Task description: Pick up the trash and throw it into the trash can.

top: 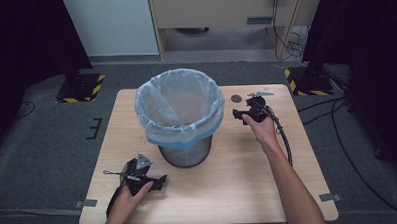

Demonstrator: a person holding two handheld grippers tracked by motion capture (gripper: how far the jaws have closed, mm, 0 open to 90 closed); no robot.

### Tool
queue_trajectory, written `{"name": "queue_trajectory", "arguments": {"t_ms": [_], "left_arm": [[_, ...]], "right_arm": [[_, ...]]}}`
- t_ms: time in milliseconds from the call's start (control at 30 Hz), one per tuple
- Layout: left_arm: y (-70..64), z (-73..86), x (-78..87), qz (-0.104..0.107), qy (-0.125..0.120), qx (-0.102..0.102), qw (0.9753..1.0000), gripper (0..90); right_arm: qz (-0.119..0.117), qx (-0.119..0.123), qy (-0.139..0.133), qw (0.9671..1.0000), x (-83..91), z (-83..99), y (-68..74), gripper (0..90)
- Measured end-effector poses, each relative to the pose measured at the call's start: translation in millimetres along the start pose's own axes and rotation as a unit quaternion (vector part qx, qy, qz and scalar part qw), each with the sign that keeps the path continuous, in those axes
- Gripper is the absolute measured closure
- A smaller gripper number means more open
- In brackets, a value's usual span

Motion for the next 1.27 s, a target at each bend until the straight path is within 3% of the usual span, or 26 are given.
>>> {"name": "queue_trajectory", "arguments": {"t_ms": [433, 633, 800, 900, 1000, 1267], "left_arm": [[0.0, 0.1, 0.2, 0.000, 0.000, 0.000, 1.0000, 0.0], [0.0, 0.1, 0.2, 0.000, 0.000, 0.000, 1.0000, 0.0], [-0.1, 0.2, 0.3, -0.001, 0.001, 0.000, 1.0000, 0.0], [-0.1, 0.2, 0.3, -0.001, 0.001, 0.000, 1.0000, 0.0], [-0.3, 0.4, 0.5, -0.001, 0.000, 0.001, 1.0000, 0.0], [-0.7, 0.8, 1.1, -0.001, 0.000, 0.001, 1.0000, 0.0]], "right_arm": [[0.002, -0.006, 0.038, 0.9992, -6.1, 48.1, 3.1, 7.3], [0.012, -0.006, 0.044, 0.9989, -8.3, 67.0, 8.0, 5.0], [0.030, 0.000, 0.038, 0.9988, -8.2, 75.6, 8.2, 5.3], [0.042, 0.013, 0.026, 0.9987, -6.2, 77.6, 9.7, 5.4], [0.053, 0.027, 0.031, 0.9978, -7.4, 83.3, 12.2, 4.5], [0.043, 0.035, 0.039, 0.9977, -5.5, 87.2, 20.9, 0.3]]}}
Point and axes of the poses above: each handheld gripper's, and its own axes: x roughly backward along the jaws, z roughly out of its underside, y roughly to its left, the point moved 7 cm from there along -x, roughly forward along the jaws, and after that the axes turned 8 degrees about -y, right-handed, at the moved point
